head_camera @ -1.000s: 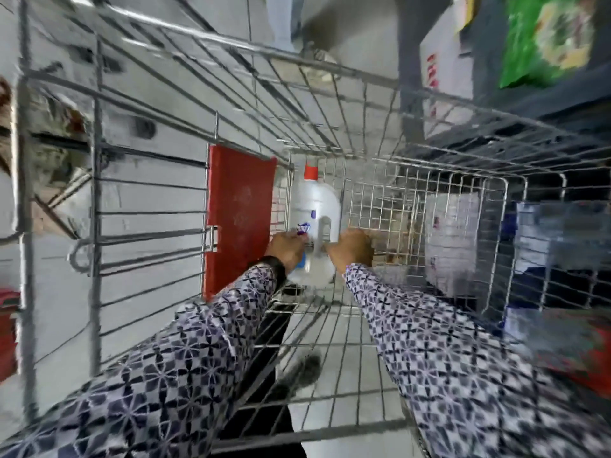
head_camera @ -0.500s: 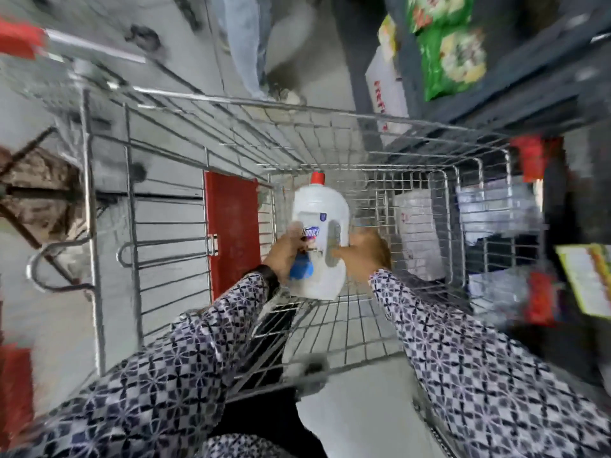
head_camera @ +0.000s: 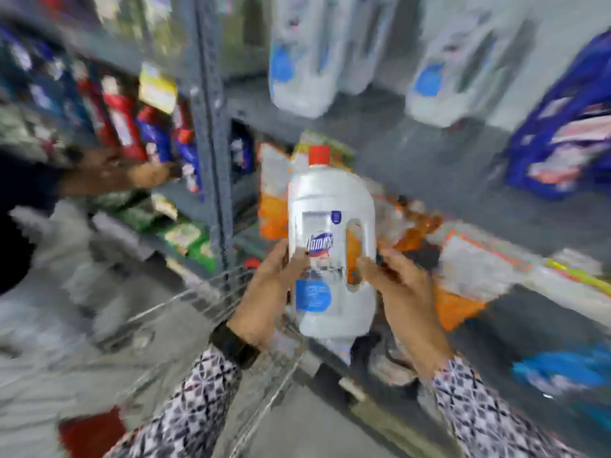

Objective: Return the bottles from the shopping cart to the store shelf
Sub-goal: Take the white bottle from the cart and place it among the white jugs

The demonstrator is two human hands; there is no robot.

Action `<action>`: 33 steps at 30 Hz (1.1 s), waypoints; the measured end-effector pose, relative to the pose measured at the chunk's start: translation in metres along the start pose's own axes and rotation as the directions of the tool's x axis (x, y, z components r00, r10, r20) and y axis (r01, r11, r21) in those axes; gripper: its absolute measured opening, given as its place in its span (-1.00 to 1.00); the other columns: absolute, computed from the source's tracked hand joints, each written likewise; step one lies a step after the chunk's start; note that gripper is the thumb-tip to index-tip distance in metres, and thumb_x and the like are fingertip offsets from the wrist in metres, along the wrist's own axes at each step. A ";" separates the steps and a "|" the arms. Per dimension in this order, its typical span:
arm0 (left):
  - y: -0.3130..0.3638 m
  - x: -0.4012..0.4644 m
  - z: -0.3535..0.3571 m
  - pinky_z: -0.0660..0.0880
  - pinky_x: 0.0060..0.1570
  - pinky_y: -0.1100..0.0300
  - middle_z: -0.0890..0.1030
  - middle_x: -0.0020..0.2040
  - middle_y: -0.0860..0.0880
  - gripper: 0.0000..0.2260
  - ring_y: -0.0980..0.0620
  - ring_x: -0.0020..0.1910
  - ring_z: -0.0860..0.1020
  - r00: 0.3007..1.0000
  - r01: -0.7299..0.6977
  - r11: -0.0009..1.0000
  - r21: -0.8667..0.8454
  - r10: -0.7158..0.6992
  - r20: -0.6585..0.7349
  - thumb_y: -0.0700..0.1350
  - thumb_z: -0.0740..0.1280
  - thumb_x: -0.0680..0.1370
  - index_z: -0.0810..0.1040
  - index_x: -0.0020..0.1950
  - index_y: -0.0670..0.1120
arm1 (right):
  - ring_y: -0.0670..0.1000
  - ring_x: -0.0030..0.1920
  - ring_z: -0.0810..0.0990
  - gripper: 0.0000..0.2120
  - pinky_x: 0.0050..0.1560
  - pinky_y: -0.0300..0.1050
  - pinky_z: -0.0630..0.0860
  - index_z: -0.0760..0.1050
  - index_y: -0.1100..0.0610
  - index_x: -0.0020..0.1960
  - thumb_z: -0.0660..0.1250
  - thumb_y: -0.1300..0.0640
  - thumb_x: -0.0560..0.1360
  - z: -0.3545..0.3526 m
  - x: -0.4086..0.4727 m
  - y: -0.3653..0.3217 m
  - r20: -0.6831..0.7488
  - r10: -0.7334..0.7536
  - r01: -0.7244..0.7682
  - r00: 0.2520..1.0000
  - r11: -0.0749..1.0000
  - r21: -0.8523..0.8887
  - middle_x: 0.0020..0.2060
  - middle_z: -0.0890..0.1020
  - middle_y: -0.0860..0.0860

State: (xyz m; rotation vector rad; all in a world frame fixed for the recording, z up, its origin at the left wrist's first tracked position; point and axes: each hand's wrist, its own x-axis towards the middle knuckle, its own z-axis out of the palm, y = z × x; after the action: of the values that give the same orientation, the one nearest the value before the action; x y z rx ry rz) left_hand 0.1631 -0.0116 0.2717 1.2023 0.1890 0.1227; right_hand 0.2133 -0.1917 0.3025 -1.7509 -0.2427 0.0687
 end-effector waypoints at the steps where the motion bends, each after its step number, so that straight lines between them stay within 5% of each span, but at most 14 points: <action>1: 0.020 0.002 0.032 0.56 0.11 0.09 0.74 0.08 0.14 -0.77 0.18 0.02 0.67 0.996 -0.063 0.998 0.019 0.062 0.061 -0.14 0.20 0.69 0.60 0.25 0.01 | -0.13 -0.16 0.60 -0.85 -0.07 -0.20 0.56 0.73 -0.07 -0.04 0.44 0.16 0.57 -0.025 -0.006 -0.023 -0.086 -0.057 0.062 0.995 0.996 0.061 -0.20 0.75 -0.14; 3: 0.057 -0.001 0.095 0.59 0.11 0.13 0.73 0.12 0.14 -0.75 0.15 0.07 0.68 0.968 -0.184 0.982 0.048 0.172 0.184 -0.13 0.21 0.68 0.57 0.32 0.00 | -0.08 -0.10 0.65 -0.78 0.08 -0.07 0.61 0.74 -0.08 -0.02 0.39 0.20 0.61 -0.075 -0.019 -0.059 -0.260 -0.128 0.184 0.957 0.962 0.203 -0.14 0.78 -0.11; 6: 0.103 -0.009 0.173 0.46 0.42 -0.18 0.63 0.37 -0.02 -0.69 -0.10 0.41 0.55 0.887 -0.328 0.944 0.035 0.296 0.354 -0.14 0.21 0.69 0.51 0.43 0.00 | 0.03 0.01 0.67 -0.83 0.24 0.13 0.59 0.72 0.03 0.13 0.39 0.17 0.62 -0.139 -0.035 -0.104 -0.413 -0.225 0.353 0.883 0.897 0.265 0.01 0.79 0.05; 12: 0.140 -0.037 0.284 0.33 0.52 -0.25 0.58 0.43 -0.05 -0.64 -0.10 0.47 0.49 0.744 -0.457 0.889 -0.022 0.396 0.538 -0.17 0.18 0.70 0.43 0.50 -0.03 | 0.07 -0.03 0.63 -0.81 0.19 0.14 0.58 0.70 0.08 0.16 0.33 0.19 0.64 -0.235 -0.069 -0.149 -0.559 -0.323 0.529 0.764 0.809 0.256 -0.05 0.74 0.12; 15: 0.135 -0.046 0.304 0.36 0.50 -0.23 0.60 0.40 -0.07 -0.65 -0.10 0.43 0.53 0.746 -0.431 0.902 -0.033 0.376 0.549 -0.19 0.17 0.69 0.45 0.49 -0.06 | 0.11 -0.05 0.61 -0.80 0.17 0.16 0.58 0.68 0.14 0.19 0.33 0.21 0.64 -0.255 -0.082 -0.147 -0.554 -0.338 0.548 0.761 0.792 0.270 -0.07 0.71 0.25; 20: 0.128 -0.049 0.301 0.46 0.40 -0.16 0.65 0.34 -0.03 -0.66 -0.07 0.36 0.60 0.763 -0.422 0.907 -0.007 0.359 0.537 -0.15 0.17 0.69 0.49 0.44 0.02 | 0.00 -0.09 0.66 -0.76 0.03 -0.09 0.61 0.65 0.17 0.26 0.33 0.25 0.63 -0.256 -0.080 -0.138 -0.527 -0.353 0.546 0.773 0.793 0.270 -0.07 0.73 0.10; 24: 0.130 -0.021 0.258 0.48 0.35 -0.17 0.65 0.35 -0.08 -0.66 -0.12 0.34 0.61 0.806 -0.405 0.914 -0.004 0.358 0.472 -0.16 0.15 0.69 0.48 0.45 -0.02 | 0.03 0.08 0.75 -0.75 0.10 0.01 0.68 0.65 0.02 0.23 0.38 0.24 0.61 -0.217 -0.049 -0.129 -0.433 -0.392 0.495 0.812 0.855 0.154 0.05 0.78 0.02; 30: 0.141 0.071 0.196 0.66 0.15 0.05 0.65 0.33 -0.15 -0.67 -0.06 0.22 0.67 0.857 -0.364 0.931 0.003 0.334 0.393 -0.23 0.15 0.68 0.50 0.42 -0.08 | -0.16 -0.05 0.72 -0.81 0.02 -0.07 0.66 0.63 -0.01 0.11 0.39 0.25 0.59 -0.145 0.043 -0.123 -0.427 -0.346 0.397 0.835 0.917 0.033 -0.05 0.76 -0.06; 33: 0.148 0.117 0.180 0.56 0.26 -0.07 0.64 0.33 -0.16 -0.69 -0.20 0.35 0.59 0.872 -0.383 0.922 0.060 0.339 0.354 -0.20 0.19 0.67 0.51 0.40 -0.11 | -0.35 -0.13 0.66 -0.76 0.01 -0.17 0.58 0.59 -0.03 0.09 0.39 0.30 0.58 -0.119 0.083 -0.124 -0.468 -0.318 0.381 0.824 0.924 0.044 -0.07 0.71 -0.15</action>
State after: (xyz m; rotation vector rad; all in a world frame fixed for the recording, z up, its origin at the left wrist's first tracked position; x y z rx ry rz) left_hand 0.3161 -0.1003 0.4630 1.3587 -0.3402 0.2323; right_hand 0.3000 -0.2685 0.4546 -1.5099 -0.2056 -0.5792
